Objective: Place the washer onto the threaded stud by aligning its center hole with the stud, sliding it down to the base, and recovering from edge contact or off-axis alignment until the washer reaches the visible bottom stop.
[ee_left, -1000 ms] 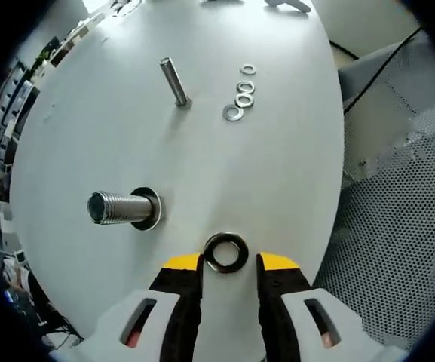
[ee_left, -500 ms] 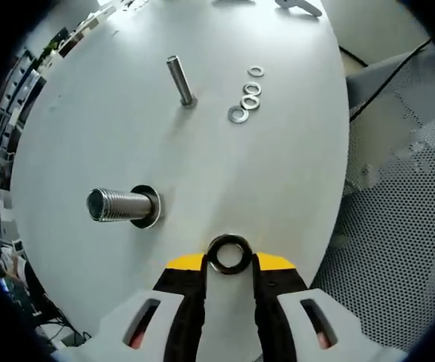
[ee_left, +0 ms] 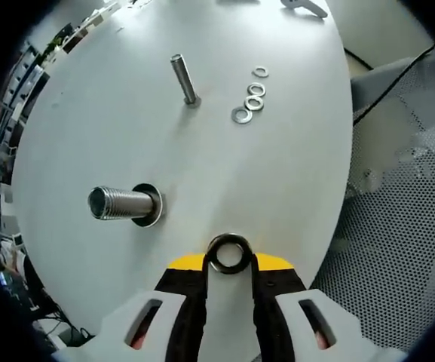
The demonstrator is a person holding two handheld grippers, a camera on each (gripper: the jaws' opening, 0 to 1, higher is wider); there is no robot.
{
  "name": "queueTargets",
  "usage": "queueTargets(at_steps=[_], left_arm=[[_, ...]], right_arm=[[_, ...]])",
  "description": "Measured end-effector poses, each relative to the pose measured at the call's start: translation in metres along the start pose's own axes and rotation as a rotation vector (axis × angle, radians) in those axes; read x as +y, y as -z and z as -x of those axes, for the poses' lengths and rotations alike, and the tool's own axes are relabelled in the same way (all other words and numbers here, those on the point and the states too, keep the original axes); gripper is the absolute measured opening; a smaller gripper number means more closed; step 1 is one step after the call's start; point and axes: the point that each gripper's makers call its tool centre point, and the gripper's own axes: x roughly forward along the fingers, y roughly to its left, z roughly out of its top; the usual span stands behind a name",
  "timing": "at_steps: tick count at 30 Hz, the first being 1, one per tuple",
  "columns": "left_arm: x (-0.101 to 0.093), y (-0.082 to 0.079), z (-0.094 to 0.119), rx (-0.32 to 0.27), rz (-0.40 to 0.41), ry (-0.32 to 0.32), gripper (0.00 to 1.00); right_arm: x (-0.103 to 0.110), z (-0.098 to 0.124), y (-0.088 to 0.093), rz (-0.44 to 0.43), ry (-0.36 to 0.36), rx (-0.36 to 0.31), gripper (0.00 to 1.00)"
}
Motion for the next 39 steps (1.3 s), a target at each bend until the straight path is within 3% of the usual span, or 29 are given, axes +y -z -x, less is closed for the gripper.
queueTargets(at_steps=[5,8,25,39], left_arm=[[0.002,-0.002,0.0,-0.094,0.109,0.008,0.19],[0.001,0.0,0.0,-0.11,0.065,-0.002,0.19],[0.007,-0.002,-0.001,-0.062,-0.022,0.018,0.19],[0.018,-0.007,0.02,-0.083,-0.106,-0.017,0.19]], right_arm=[[-0.001,0.0,0.0,0.0,0.001,-0.001,0.32],[0.0,0.0,0.0,-0.002,-0.003,0.001,0.32],[0.0,-0.001,-0.001,-0.006,-0.01,0.0,0.32],[0.0,-0.001,-0.003,-0.019,-0.015,-0.009,0.32]])
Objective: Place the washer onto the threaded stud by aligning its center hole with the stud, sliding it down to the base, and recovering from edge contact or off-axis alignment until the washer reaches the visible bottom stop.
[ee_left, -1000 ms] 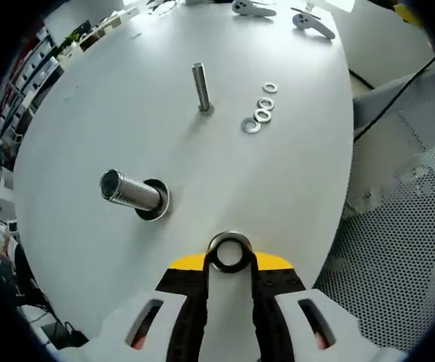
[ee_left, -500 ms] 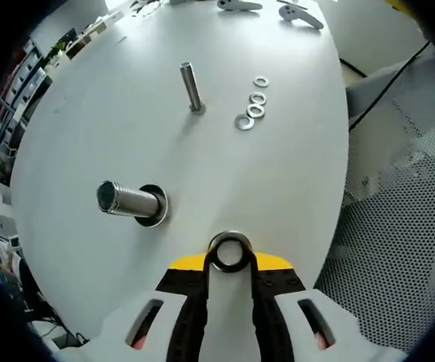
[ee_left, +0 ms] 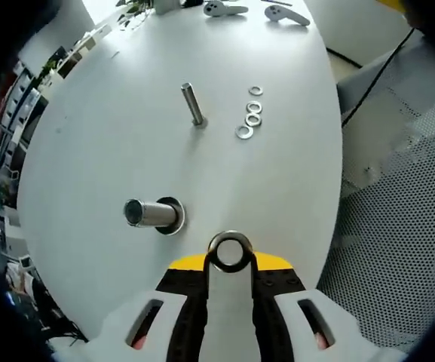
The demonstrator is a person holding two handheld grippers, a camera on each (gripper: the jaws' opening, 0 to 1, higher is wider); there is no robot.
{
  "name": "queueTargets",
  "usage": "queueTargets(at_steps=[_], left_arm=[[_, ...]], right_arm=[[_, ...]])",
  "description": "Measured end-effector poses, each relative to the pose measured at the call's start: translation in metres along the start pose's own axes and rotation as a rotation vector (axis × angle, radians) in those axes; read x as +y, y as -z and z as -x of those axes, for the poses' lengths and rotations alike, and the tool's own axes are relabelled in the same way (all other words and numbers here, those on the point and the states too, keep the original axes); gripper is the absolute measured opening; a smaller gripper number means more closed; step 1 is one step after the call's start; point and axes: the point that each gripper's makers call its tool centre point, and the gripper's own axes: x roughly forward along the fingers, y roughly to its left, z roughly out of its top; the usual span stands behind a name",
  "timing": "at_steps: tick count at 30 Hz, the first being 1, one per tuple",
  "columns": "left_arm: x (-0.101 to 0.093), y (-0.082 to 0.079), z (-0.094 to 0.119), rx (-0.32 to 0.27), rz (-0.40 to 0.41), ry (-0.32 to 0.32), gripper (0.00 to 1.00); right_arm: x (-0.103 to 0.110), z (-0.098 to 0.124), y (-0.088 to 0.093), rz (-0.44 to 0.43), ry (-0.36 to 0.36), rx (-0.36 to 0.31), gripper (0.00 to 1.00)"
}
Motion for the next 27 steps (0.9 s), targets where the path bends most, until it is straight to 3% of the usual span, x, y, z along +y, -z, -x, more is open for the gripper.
queueTargets(at_steps=[14,27], left_arm=[[0.02,-0.008,0.024,-0.036,-0.009,-0.04,0.19],[0.043,-0.027,0.048,-0.088,-0.03,-0.089,0.19]], right_arm=[[0.001,-0.001,0.0,0.001,-0.007,0.0,0.32],[0.001,-0.001,0.0,0.001,-0.009,0.003,0.32]])
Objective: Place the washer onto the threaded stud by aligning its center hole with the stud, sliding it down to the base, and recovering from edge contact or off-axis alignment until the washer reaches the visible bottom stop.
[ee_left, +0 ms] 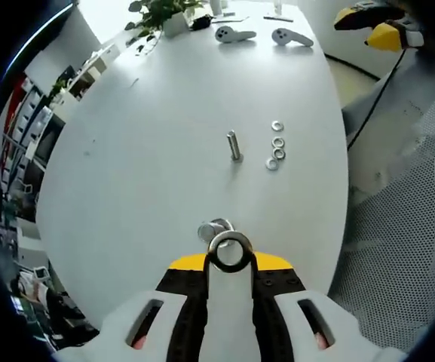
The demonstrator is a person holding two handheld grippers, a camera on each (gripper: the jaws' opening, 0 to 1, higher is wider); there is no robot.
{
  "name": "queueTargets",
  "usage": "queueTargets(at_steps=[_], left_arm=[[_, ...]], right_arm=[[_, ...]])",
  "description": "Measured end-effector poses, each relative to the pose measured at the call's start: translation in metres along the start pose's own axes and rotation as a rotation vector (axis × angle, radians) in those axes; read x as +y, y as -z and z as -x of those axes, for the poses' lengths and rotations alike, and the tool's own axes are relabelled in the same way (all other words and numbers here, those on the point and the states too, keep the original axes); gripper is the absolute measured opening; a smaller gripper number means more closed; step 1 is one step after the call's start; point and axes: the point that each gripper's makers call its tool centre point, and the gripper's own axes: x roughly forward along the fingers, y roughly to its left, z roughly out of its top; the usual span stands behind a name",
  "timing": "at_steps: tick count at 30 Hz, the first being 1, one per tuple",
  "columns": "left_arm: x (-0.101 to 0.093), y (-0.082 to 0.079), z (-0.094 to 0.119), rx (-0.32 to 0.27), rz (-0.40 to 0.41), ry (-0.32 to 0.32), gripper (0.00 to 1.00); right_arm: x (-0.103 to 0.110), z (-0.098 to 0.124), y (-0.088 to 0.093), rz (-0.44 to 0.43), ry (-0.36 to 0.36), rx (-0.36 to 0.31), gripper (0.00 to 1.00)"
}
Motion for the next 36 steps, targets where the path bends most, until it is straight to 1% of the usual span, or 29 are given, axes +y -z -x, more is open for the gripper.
queueTargets(at_steps=[5,9,13,16,21,27,32,36], left_arm=[[0.009,-0.005,-0.001,-0.01,0.011,-0.014,0.19],[0.015,-0.006,-0.008,0.0,0.016,-0.016,0.19],[0.019,-0.009,-0.012,0.003,0.023,-0.014,0.19],[0.021,-0.01,-0.016,-0.001,0.037,-0.001,0.19],[0.017,-0.009,-0.022,0.02,0.005,0.008,0.19],[0.016,-0.007,-0.029,0.039,-0.001,0.018,0.19],[0.012,-0.007,-0.03,0.046,0.01,0.02,0.19],[0.007,-0.005,-0.037,0.054,0.012,0.027,0.19]], right_arm=[[0.0,0.0,0.0,-0.002,0.0,0.0,0.32],[-0.001,0.001,0.0,-0.007,0.005,-0.002,0.32],[-0.002,0.0,0.0,-0.009,0.007,-0.001,0.32],[-0.002,0.0,0.0,-0.01,0.008,-0.002,0.32],[-0.003,0.0,0.0,-0.012,0.011,-0.001,0.32],[-0.003,0.0,0.0,-0.013,0.011,-0.001,0.32],[-0.004,0.0,0.0,-0.018,0.014,-0.001,0.32],[-0.004,0.0,0.001,-0.019,0.015,0.002,0.31]])
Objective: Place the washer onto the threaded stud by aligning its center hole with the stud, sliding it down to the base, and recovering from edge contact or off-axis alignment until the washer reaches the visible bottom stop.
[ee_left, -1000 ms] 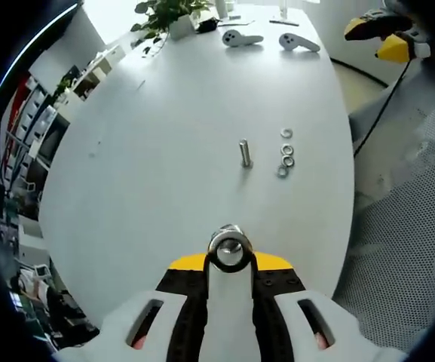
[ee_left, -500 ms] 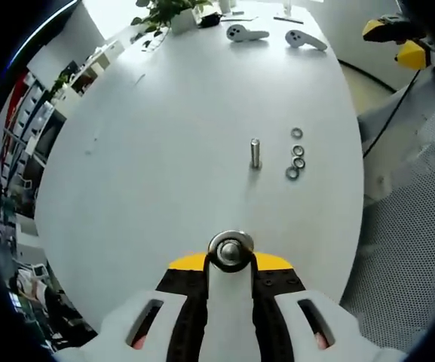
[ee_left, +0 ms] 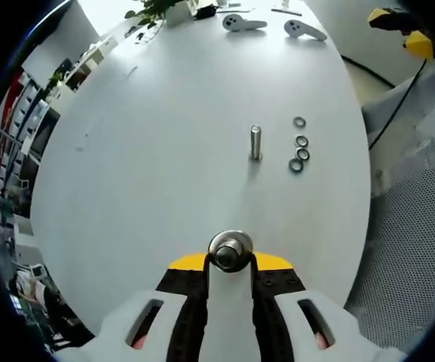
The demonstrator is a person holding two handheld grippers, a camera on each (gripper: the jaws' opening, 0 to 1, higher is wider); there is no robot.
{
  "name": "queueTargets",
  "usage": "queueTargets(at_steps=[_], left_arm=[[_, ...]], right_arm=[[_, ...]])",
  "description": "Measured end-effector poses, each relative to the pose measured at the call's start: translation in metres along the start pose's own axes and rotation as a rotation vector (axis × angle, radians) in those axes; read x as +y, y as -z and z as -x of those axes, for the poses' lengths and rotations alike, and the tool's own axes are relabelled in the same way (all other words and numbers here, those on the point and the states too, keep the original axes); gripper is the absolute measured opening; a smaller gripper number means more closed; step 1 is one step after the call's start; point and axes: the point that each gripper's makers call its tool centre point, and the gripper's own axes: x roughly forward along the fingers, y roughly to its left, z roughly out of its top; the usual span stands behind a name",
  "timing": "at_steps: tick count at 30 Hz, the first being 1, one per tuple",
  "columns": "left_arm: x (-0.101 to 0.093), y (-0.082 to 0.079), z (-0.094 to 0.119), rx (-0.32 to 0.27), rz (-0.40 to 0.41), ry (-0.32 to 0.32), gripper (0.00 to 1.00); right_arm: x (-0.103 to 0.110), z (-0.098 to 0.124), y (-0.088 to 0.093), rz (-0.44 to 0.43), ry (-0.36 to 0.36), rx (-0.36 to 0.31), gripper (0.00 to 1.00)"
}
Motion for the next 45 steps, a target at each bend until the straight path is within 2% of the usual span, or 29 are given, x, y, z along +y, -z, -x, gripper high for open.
queueTargets(at_steps=[15,16,17,18,19,20,21,23,24,27,33,36,41,45], left_arm=[[-0.006,0.007,-0.016,0.025,0.015,0.025,0.18],[-0.007,0.009,-0.016,0.036,0.017,0.032,0.17],[-0.006,0.013,-0.017,0.055,0.009,0.028,0.1],[-0.007,0.026,-0.015,0.123,-0.014,0.036,0.0],[-0.005,0.016,-0.02,0.024,0.006,0.016,0.0],[-0.006,0.014,-0.019,0.006,0.029,0.035,0.0],[-0.005,0.004,-0.017,-0.042,0.057,0.048,0.0],[0.001,0.004,-0.015,-0.006,0.06,0.025,0.0],[-0.001,0.002,-0.017,-0.012,0.056,0.033,0.0],[-0.002,0.01,-0.026,0.017,0.029,0.032,0.01],[-0.003,0.011,-0.027,0.007,0.067,0.027,0.07],[-0.003,0.013,-0.021,0.005,0.066,0.017,0.09],[-0.004,0.017,-0.014,0.001,0.118,0.006,0.11],[-0.005,0.015,-0.005,-0.026,0.138,-0.013,0.11]], right_arm=[[-0.002,-0.001,0.002,-0.002,0.007,0.007,0.31],[-0.002,-0.001,0.002,-0.003,0.008,0.008,0.31],[-0.003,-0.001,0.001,-0.005,0.01,0.007,0.31],[-0.003,-0.001,0.001,-0.006,0.01,0.005,0.31],[-0.003,0.0,0.001,-0.007,0.011,0.004,0.31],[-0.003,0.0,0.001,-0.007,0.011,0.004,0.31],[-0.003,0.0,0.001,-0.007,0.012,0.004,0.31],[-0.003,0.0,0.001,-0.007,0.013,0.005,0.31],[-0.003,0.0,0.001,-0.006,0.013,0.004,0.31],[-0.003,-0.001,0.002,-0.005,0.011,0.01,0.31],[-0.003,0.0,0.002,-0.007,0.014,0.011,0.31],[-0.002,-0.001,0.003,-0.001,0.011,0.017,0.31],[-0.001,0.0,0.002,0.001,0.008,0.013,0.31],[0.0,-0.001,0.003,0.007,0.0,0.017,0.31]])
